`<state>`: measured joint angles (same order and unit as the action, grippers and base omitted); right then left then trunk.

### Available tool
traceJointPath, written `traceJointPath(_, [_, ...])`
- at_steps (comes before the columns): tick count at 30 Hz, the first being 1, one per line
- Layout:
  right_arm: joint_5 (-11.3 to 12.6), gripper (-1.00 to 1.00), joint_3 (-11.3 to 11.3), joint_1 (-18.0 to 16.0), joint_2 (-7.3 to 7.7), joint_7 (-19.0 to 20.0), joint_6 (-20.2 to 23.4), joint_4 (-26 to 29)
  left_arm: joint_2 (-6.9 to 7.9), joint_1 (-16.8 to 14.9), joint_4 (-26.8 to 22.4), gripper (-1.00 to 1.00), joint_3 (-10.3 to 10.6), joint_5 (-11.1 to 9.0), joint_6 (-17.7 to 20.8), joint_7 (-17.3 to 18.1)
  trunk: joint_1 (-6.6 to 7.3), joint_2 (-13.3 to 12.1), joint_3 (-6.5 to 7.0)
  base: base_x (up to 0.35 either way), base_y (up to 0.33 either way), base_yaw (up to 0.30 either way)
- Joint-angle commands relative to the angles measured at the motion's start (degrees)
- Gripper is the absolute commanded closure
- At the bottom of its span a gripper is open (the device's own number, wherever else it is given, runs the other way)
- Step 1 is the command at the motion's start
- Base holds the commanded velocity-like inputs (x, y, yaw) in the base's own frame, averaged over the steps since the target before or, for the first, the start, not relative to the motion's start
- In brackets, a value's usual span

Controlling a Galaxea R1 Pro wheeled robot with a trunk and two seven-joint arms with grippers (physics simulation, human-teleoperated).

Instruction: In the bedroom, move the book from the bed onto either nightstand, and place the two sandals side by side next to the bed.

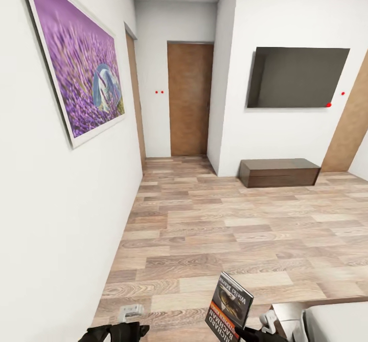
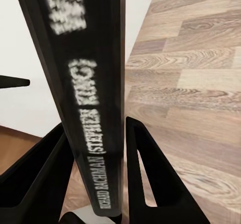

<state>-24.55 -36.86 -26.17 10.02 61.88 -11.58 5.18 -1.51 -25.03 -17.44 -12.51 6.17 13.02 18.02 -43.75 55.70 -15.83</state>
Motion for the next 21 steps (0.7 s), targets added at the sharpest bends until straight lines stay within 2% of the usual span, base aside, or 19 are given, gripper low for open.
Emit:
traceJointPath(1, [-0.59, 1.00, -0.51, -0.05, 0.00, 0.17, -0.29, 0.00, -0.03, -0.02, -0.14, -1.00, -0.49, 0.60, 0.35, 0.35, -0.01, 0.05, -0.08, 0.085, 0.179, 0.000])
traceJointPath(9, [-0.57, 1.00, -0.50, -0.04, 0.00, 0.17, -0.29, 0.00, 0.02, -0.02, -0.14, -1.00, -0.50, 0.59, 0.34, 0.35, -0.01, 0.05, -0.08, 0.095, 0.208, 0.000])
traceJointPath(16, [-0.58, 1.00, -0.51, -0.05, 0.00, 0.17, -0.29, -0.01, 0.02, -0.02, -0.14, -1.00, -0.50, 0.59, 0.34, 0.28, -0.01, 0.05, -0.08, 0.010, 0.031, 0.001])
traceJointPath(21, [-0.59, 1.00, -0.50, -0.05, 0.00, 0.17, -0.29, 0.00, -0.01, -0.02, -0.14, -1.00, -0.50, 0.60, 0.21, 0.26, -0.01, 0.05, -0.08, 0.001, 0.002, 0.100])
